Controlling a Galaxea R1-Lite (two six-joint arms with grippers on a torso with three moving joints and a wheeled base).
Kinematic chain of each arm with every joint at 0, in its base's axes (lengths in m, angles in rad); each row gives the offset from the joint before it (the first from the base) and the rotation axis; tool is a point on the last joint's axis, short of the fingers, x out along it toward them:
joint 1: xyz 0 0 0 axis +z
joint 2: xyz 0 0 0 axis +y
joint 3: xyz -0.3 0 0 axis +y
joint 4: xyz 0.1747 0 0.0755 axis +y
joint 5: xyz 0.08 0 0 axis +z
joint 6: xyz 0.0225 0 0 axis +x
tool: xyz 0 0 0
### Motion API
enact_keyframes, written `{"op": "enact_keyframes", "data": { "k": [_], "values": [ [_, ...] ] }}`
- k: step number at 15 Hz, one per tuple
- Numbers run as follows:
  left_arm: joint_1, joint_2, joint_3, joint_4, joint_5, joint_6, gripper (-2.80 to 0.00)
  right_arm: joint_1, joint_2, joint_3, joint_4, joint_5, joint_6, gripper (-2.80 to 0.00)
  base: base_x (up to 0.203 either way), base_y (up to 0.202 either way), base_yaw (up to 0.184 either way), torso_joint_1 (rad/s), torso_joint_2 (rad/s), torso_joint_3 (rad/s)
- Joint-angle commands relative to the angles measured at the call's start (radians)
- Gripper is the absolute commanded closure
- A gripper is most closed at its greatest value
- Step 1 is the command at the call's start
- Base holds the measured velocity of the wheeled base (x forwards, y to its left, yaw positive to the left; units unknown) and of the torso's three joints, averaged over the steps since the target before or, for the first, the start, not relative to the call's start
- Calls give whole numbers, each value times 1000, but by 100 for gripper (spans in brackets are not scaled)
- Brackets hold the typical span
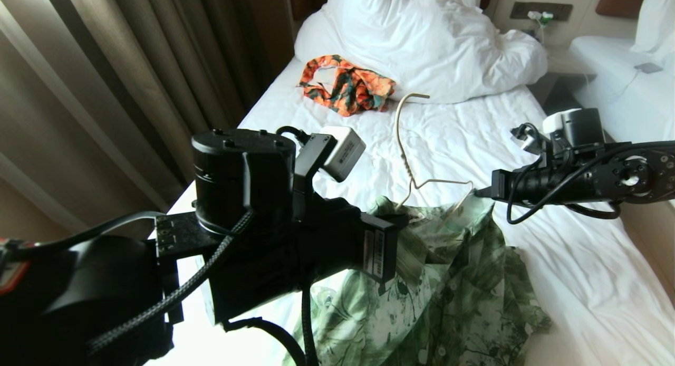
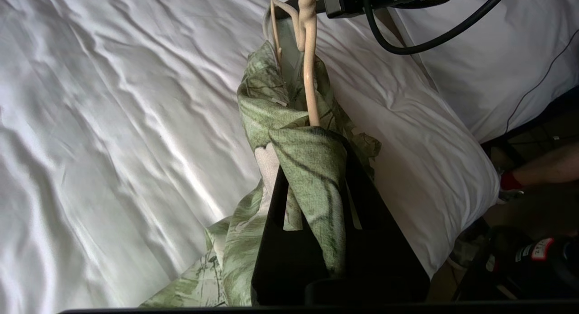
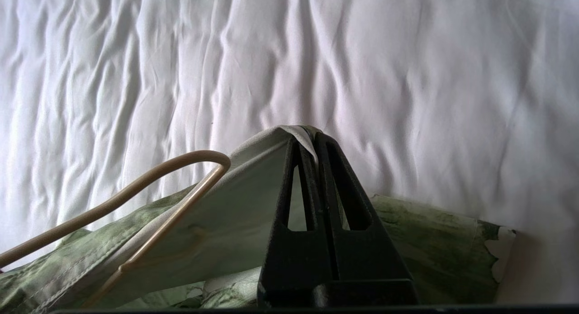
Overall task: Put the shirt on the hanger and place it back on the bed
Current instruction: Hook the other side of the shirt onto the hanger
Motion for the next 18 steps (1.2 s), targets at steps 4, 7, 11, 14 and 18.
{"op": "enact_keyframes", "data": {
  "k": [4,7,11,14,18],
  "values": [
    [-14,15,10,-4,1,-1,0,4,-31,-10,0,2,6,0,0,0,0,0,0,0],
    [-25,19,10,-4,1,-1,0,9,-57,-11,-1,3,4,0,0,0,0,0,0,0],
    [-51,42,9,-4,28,-1,0,20,-80,-31,0,6,5,0,0,0,0,0,0,0],
    [-71,52,-8,-2,35,0,0,39,-106,-39,0,30,6,0,0,0,0,0,0,0],
    [-106,104,-46,-3,46,-1,0,73,-160,-45,5,34,7,0,0,0,0,0,0,0]
  ]
}}
